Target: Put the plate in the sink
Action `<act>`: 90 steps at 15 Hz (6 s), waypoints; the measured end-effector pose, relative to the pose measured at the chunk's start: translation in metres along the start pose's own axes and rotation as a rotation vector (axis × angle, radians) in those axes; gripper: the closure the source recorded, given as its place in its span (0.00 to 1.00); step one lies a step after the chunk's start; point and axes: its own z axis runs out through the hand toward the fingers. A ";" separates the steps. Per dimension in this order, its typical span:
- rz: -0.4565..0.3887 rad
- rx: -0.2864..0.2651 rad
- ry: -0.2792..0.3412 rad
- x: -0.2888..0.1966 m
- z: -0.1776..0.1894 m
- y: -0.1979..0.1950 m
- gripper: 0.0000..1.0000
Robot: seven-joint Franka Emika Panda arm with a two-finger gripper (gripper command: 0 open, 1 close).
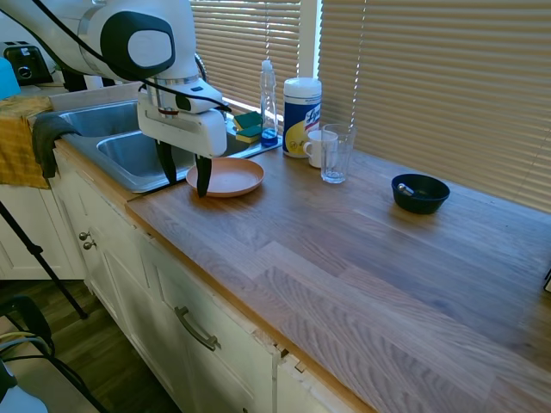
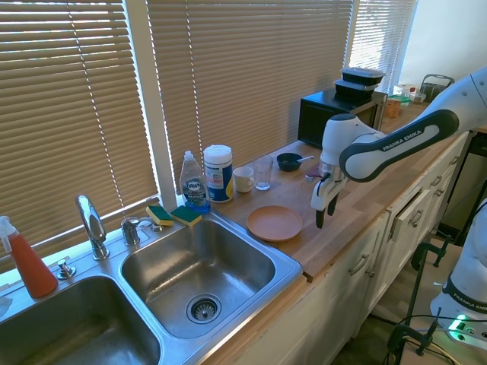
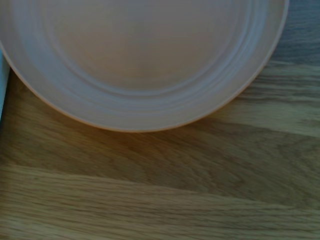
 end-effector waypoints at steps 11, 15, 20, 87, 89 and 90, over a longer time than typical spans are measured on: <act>0.005 0.062 -0.002 0.076 -0.011 -0.048 0.00; 0.004 0.066 -0.030 0.113 0.028 -0.063 0.00; -0.012 0.128 -0.101 0.139 0.060 -0.065 0.00; 0.015 0.159 -0.258 -0.029 0.141 -0.350 1.00; 0.029 0.141 -0.263 -0.028 0.161 -0.351 0.00; 0.036 0.131 -0.264 -0.028 0.170 -0.351 0.00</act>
